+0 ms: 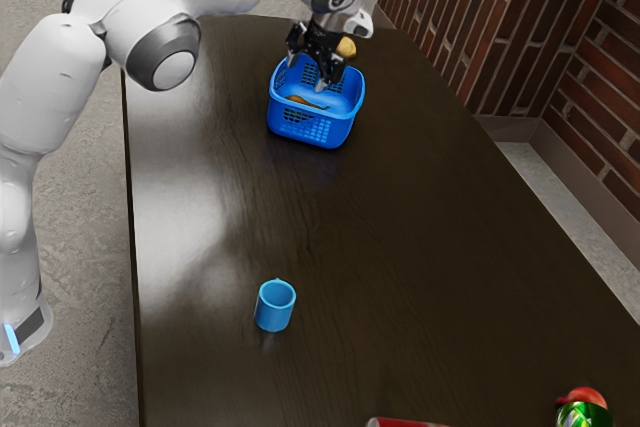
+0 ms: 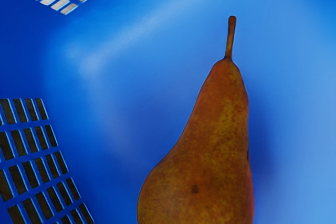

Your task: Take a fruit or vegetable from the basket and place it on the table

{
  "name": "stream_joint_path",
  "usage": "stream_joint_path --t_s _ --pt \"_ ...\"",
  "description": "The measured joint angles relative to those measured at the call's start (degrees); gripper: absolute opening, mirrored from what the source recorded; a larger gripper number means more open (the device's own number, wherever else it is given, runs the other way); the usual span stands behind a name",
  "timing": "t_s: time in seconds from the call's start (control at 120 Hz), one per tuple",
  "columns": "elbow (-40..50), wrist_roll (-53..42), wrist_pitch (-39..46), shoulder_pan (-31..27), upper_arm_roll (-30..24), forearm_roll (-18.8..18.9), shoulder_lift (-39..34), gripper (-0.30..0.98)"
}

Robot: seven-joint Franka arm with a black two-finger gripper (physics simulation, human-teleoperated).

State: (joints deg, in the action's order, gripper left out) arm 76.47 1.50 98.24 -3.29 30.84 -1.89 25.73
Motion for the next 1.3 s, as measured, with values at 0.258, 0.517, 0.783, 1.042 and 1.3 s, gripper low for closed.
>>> stream_joint_path --t_s 0.258,0.517,0.783,1.042,1.3 --pt "2.0 -1.3 2.1 0.0 -0.9 0.0 0.2 0.69" --pt "3.3 -2.4 2.6 0.0 -1.4 0.1 0.7 0.69" --pt "3.2 -4.4 2.1 -0.9 -2.3 0.1 2.6 0.69" --pt "3.3 -5.9 2.2 -0.9 -2.5 0.1 3.7 0.69" --pt "3.1 -8.0 3.9 -1.3 -3.4 1.2 3.8 0.69"
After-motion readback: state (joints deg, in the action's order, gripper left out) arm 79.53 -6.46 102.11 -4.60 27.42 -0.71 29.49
